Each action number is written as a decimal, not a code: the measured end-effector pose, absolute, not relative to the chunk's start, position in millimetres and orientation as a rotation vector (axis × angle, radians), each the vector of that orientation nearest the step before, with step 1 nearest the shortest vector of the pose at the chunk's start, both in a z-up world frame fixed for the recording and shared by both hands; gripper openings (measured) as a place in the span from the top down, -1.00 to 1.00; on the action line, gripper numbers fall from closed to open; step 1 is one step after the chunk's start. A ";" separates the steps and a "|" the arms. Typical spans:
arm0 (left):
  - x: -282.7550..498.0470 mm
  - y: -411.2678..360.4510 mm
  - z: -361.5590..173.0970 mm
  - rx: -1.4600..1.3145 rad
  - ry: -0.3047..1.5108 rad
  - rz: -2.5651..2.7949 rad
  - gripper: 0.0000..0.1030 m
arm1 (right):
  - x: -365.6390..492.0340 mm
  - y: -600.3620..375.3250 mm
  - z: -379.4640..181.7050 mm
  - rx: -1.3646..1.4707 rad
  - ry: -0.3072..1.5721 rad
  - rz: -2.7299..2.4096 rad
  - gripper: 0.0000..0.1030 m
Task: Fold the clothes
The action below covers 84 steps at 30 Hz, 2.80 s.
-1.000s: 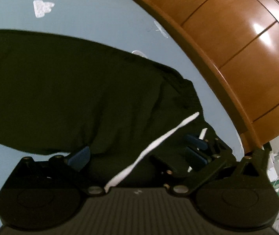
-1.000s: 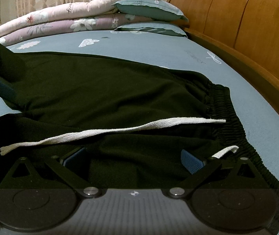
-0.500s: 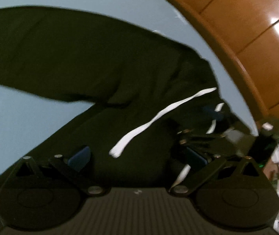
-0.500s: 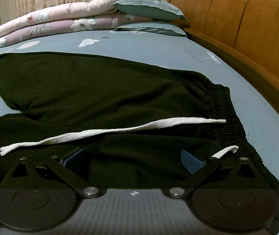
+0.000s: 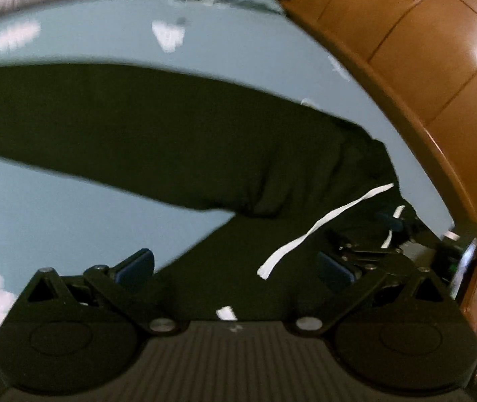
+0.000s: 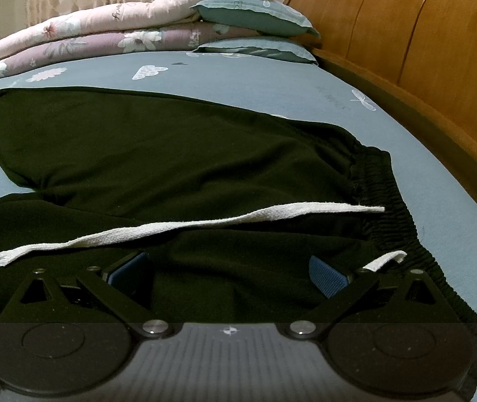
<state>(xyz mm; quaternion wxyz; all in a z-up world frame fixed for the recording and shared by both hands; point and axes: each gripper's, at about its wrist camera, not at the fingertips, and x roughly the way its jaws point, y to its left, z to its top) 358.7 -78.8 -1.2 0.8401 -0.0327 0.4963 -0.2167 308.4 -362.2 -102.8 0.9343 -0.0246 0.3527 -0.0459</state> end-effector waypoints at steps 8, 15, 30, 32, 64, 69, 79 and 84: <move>289.8 -49.5 51.4 0.115 1.009 -0.424 -0.98 | 291.6 -338.1 -83.4 -0.125 0.689 -0.066 -1.00; 227.1 -38.7 15.9 0.289 0.978 -0.412 -0.98 | 231.0 -297.4 -48.7 -0.082 0.639 0.095 -1.00; 172.4 -49.2 -88.9 0.017 0.971 -0.514 -0.98 | 181.6 -256.3 -98.8 -0.150 0.834 0.081 -1.00; 163.0 -49.8 -94.0 0.002 0.975 -0.522 -0.98 | 180.0 -264.0 -101.5 -0.093 0.827 0.088 -1.00; 139.4 50.4 -93.1 -0.240 0.976 -0.240 -0.99 | 167.0 -257.2 -110.0 -0.080 0.738 0.027 -1.00; 133.2 67.6 -87.1 -0.259 0.980 -0.203 -0.99 | 166.8 -256.6 -110.5 -0.079 0.737 0.021 -1.00; 142.7 109.0 -82.6 -0.251 0.947 -0.031 -0.99 | 167.8 -257.3 -109.7 -0.071 0.745 0.017 -1.00; 135.5 126.8 -92.0 -0.258 0.978 0.048 -0.99 | 167.3 -256.7 -110.1 -0.071 0.744 0.015 -1.00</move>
